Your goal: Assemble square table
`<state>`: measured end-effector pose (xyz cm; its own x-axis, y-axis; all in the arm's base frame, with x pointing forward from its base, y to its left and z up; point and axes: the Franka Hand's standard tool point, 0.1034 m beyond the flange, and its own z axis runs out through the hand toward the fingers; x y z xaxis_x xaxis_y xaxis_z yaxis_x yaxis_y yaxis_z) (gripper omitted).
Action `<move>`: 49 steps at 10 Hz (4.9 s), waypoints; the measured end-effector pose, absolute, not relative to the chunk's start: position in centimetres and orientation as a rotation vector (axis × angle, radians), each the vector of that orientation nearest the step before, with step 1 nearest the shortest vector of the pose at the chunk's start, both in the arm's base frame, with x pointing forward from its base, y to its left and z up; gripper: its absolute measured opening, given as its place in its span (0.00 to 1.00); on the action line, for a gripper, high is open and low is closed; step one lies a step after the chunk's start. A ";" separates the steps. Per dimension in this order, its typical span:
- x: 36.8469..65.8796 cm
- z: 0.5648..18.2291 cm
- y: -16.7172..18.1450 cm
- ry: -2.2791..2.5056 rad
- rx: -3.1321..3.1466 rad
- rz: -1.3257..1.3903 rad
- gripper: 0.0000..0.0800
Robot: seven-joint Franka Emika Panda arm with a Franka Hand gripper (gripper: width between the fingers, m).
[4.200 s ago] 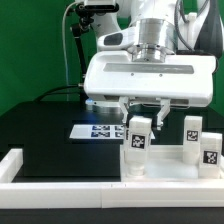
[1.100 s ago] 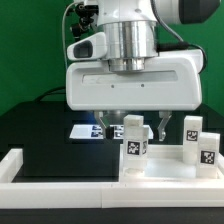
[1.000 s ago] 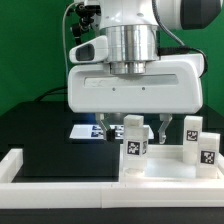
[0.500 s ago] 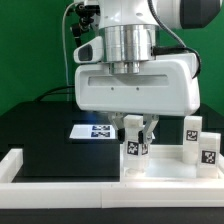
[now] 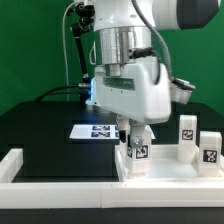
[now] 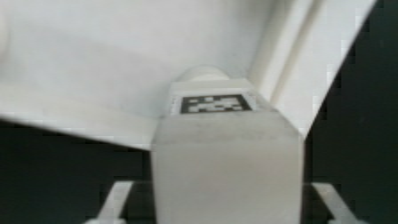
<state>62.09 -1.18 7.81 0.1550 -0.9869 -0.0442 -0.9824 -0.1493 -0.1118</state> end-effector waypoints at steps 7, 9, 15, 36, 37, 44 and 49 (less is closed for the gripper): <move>62.1 7.7 -0.5 2.147 -2.101 -0.037 0.64; 62.0 7.8 0.6 1.723 -2.493 -0.047 0.80; 62.2 7.9 0.3 1.110 -2.861 -0.090 0.81; 62.1 7.5 0.9 1.824 -2.368 -0.107 0.81; 62.1 7.5 0.8 1.722 -2.448 -0.117 0.81; 62.5 7.7 1.0 1.343 -2.716 -0.147 0.65; 62.2 7.5 0.8 1.885 -2.363 -0.076 0.37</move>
Offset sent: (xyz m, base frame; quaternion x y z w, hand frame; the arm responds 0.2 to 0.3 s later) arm 0.0000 0.0000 0.0000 0.0000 0.0000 0.1938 0.9810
